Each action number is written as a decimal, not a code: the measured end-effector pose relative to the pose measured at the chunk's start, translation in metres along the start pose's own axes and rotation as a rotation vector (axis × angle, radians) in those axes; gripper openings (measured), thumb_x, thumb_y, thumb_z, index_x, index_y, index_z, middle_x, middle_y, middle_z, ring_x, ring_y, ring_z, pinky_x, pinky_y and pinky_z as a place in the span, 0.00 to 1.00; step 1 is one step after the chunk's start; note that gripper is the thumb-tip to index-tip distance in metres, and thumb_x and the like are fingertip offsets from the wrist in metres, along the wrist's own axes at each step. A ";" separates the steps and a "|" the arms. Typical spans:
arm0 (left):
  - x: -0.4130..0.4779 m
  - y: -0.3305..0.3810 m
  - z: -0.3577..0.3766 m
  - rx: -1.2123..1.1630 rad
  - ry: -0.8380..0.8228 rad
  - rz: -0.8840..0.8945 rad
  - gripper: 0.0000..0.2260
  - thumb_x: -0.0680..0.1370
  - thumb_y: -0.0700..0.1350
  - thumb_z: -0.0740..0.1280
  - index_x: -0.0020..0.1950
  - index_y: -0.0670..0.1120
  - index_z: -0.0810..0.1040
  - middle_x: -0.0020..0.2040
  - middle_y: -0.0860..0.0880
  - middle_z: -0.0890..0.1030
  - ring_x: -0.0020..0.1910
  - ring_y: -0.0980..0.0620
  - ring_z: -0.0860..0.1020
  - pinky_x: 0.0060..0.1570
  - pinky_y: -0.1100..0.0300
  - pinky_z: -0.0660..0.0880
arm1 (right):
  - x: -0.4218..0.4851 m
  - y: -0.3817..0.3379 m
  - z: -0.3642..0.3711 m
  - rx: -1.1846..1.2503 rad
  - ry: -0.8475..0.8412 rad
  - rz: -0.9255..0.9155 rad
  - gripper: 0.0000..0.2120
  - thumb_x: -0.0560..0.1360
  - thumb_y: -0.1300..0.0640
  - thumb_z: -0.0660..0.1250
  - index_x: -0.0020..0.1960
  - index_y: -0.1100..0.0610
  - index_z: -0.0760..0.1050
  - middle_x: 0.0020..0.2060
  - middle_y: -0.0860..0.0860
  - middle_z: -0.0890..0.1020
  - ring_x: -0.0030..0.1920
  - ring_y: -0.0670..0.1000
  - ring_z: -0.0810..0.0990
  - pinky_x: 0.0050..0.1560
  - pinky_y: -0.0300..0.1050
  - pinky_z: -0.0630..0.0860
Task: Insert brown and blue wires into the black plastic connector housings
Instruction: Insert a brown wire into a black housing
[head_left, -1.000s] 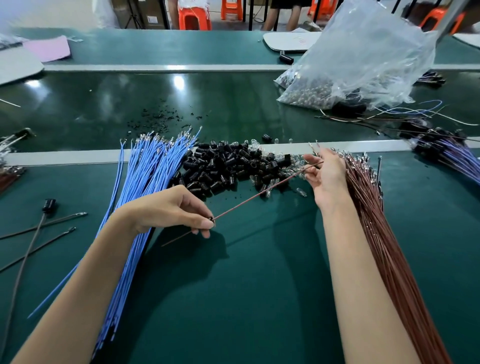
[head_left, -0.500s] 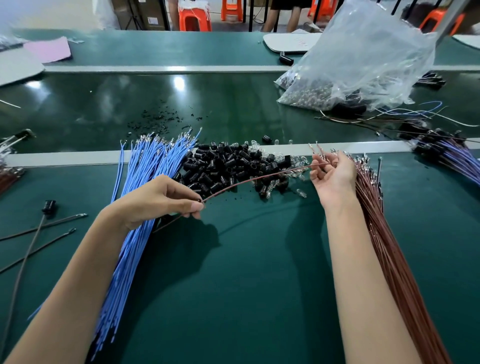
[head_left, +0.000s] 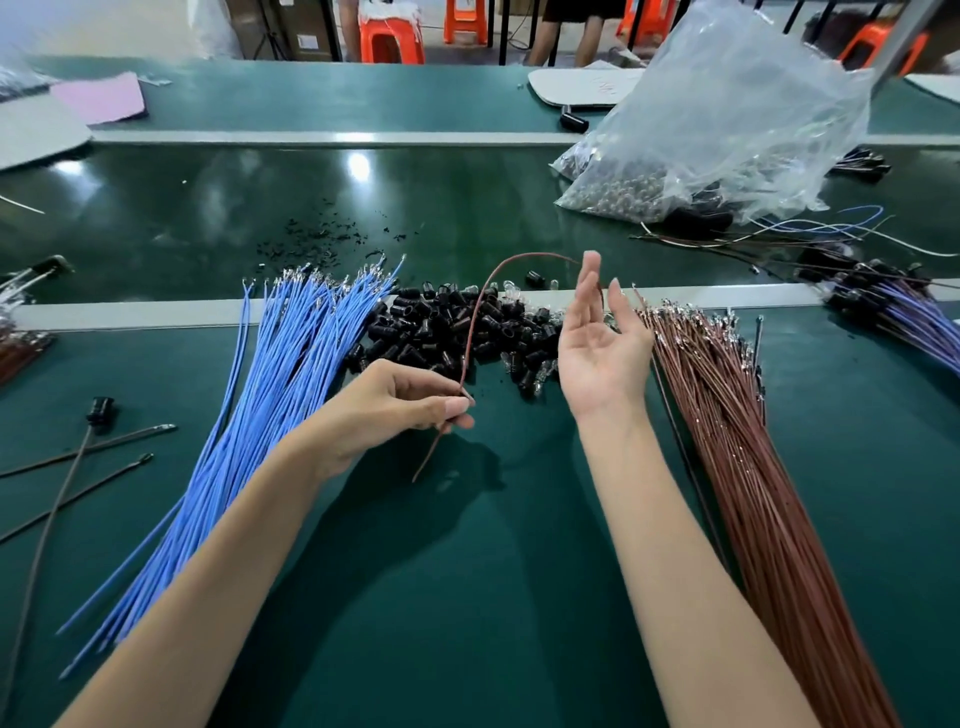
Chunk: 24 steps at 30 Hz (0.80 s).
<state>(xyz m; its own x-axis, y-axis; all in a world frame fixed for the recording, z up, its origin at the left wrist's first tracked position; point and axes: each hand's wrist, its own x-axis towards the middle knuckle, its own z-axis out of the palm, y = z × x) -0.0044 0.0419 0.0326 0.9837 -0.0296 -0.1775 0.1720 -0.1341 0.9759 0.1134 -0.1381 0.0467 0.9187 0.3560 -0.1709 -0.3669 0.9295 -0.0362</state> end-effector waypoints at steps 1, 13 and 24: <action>0.000 0.000 -0.001 -0.013 0.002 0.007 0.10 0.68 0.50 0.72 0.45 0.47 0.85 0.43 0.45 0.85 0.41 0.55 0.79 0.47 0.64 0.76 | -0.001 0.001 0.001 0.075 -0.016 0.013 0.18 0.75 0.68 0.62 0.64 0.70 0.67 0.52 0.64 0.81 0.47 0.56 0.84 0.44 0.42 0.82; 0.001 -0.004 0.000 -0.287 -0.051 0.063 0.09 0.70 0.52 0.74 0.46 0.49 0.86 0.40 0.48 0.85 0.41 0.56 0.82 0.42 0.67 0.76 | -0.005 0.023 0.001 -0.346 -0.231 0.274 0.23 0.74 0.58 0.64 0.67 0.61 0.67 0.48 0.50 0.84 0.34 0.41 0.80 0.32 0.31 0.72; 0.001 -0.004 0.002 -0.235 -0.010 0.014 0.10 0.69 0.49 0.71 0.46 0.47 0.86 0.41 0.45 0.85 0.44 0.54 0.83 0.43 0.67 0.76 | -0.005 0.037 -0.005 -1.584 -0.285 0.198 0.06 0.72 0.60 0.72 0.38 0.54 0.78 0.27 0.44 0.77 0.30 0.43 0.73 0.33 0.33 0.69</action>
<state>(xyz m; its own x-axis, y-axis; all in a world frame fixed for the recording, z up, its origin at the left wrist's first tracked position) -0.0037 0.0401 0.0285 0.9857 -0.0394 -0.1640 0.1672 0.1008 0.9808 0.0944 -0.1055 0.0414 0.7708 0.6248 -0.1242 -0.0854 -0.0919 -0.9921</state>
